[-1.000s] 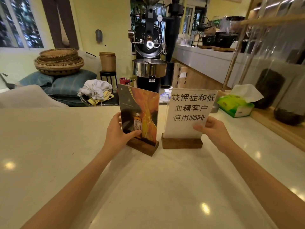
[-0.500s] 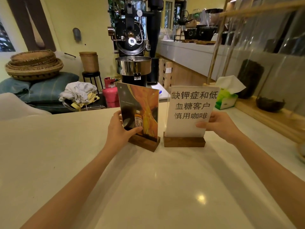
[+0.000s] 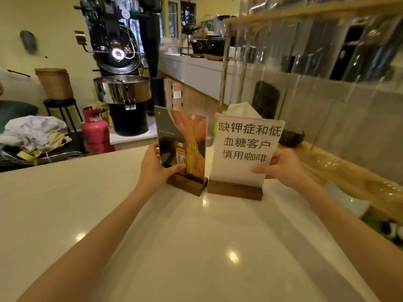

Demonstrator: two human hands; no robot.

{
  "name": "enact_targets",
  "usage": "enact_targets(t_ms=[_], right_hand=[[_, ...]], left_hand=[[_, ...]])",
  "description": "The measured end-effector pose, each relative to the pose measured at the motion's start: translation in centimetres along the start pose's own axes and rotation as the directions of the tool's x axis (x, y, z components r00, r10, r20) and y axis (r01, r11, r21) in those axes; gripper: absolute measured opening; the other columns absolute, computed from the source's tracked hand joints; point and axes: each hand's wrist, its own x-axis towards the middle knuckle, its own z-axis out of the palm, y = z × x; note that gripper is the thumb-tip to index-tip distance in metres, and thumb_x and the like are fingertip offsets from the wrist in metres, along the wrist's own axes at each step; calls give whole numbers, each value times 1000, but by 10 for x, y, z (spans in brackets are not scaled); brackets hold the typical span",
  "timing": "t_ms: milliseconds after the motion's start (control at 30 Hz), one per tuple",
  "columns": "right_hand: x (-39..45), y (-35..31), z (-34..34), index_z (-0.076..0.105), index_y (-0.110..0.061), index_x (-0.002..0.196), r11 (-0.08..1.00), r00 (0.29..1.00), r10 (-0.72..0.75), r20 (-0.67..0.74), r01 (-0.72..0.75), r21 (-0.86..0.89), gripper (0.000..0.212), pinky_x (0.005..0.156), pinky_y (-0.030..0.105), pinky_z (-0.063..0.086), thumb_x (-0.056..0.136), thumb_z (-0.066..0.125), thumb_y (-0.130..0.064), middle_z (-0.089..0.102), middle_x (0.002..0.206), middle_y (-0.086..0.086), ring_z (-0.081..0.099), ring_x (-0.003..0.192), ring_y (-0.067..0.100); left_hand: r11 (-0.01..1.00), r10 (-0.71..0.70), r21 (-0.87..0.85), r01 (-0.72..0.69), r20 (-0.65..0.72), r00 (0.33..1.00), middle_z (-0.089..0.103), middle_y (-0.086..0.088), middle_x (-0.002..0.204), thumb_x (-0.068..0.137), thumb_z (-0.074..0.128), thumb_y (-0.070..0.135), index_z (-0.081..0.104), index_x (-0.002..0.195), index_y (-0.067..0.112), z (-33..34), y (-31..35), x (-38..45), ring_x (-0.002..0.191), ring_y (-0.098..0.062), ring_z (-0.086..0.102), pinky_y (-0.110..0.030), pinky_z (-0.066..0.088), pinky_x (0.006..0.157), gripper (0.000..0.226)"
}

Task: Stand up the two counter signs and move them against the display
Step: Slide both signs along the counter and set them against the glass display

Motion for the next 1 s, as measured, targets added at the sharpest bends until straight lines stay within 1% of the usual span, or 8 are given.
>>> enact_targets(t_ms=[67, 133, 300, 400, 533, 600, 833, 1000], right_hand=[[2, 8, -15, 60, -8, 114, 1000, 999, 16, -30, -16, 22, 45, 55, 17, 55, 71, 70, 1, 65, 117, 8, 60, 93, 15], [4, 17, -28, 62, -8, 112, 999, 998, 27, -61, -25, 31, 42, 57, 18, 55, 71, 70, 1, 66, 114, 7, 61, 91, 15], [8, 34, -57, 65, -14, 102, 997, 985, 71, -159, -69, 20, 35, 71, 35, 54, 70, 72, -1, 66, 100, 0, 62, 88, 18], [11, 43, -70, 66, -11, 102, 992, 965, 124, -230, -123, 20, 35, 76, 40, 55, 69, 74, -1, 65, 97, 0, 63, 87, 19], [13, 53, -83, 67, -9, 102, 989, 943, 145, -298, -131, 66, 35, 78, 38, 56, 68, 74, 0, 68, 100, 3, 64, 89, 19], [14, 57, -89, 67, -7, 104, 990, 936, 136, -324, -118, 73, 38, 75, 31, 54, 68, 74, 1, 69, 105, 6, 64, 90, 17], [16, 69, -99, 67, -5, 106, 995, 889, 94, -449, -93, 24, 38, 65, 15, 46, 69, 74, -1, 69, 112, 12, 62, 90, 16], [15, 76, -104, 67, -9, 105, 993, 849, 88, -521, -114, -20, 37, 69, 22, 49, 69, 75, -7, 71, 110, 8, 63, 86, 14]], left_hand=[[1000, 16, -5, -16, 29, 999, 52, -8, 129, 59, 81, 35, 39, 125, 17, 22, 8, 10, 116, -24, 52, -37, 47, 95, 81], [1000, 27, -11, -26, 52, 998, 52, -8, 129, 58, 81, 36, 40, 125, 17, 42, 17, 20, 116, -24, 52, -38, 47, 95, 82], [998, 40, -55, -35, 105, 994, 52, -9, 130, 59, 82, 31, 40, 125, 14, 85, 38, 40, 116, -24, 51, -35, 45, 94, 80], [997, 61, -65, -52, 139, 988, 52, -9, 131, 59, 82, 31, 39, 126, 15, 108, 51, 51, 117, -24, 51, -35, 45, 95, 81], [994, 76, -91, -59, 194, 978, 51, -9, 133, 62, 80, 27, 38, 127, 12, 135, 66, 64, 120, -24, 49, -31, 42, 94, 79], [992, 88, -104, -67, 214, 973, 51, -10, 133, 63, 80, 25, 38, 127, 11, 147, 73, 69, 121, -25, 49, -29, 41, 92, 78], [988, 51, -154, -6, 289, 956, 50, -7, 134, 60, 81, 28, 36, 128, 16, 187, 84, 91, 123, -25, 48, -35, 42, 97, 83], [976, 38, -216, 39, 339, 940, 49, -9, 134, 60, 81, 24, 34, 130, 14, 210, 96, 102, 123, -25, 46, -35, 42, 97, 85]])
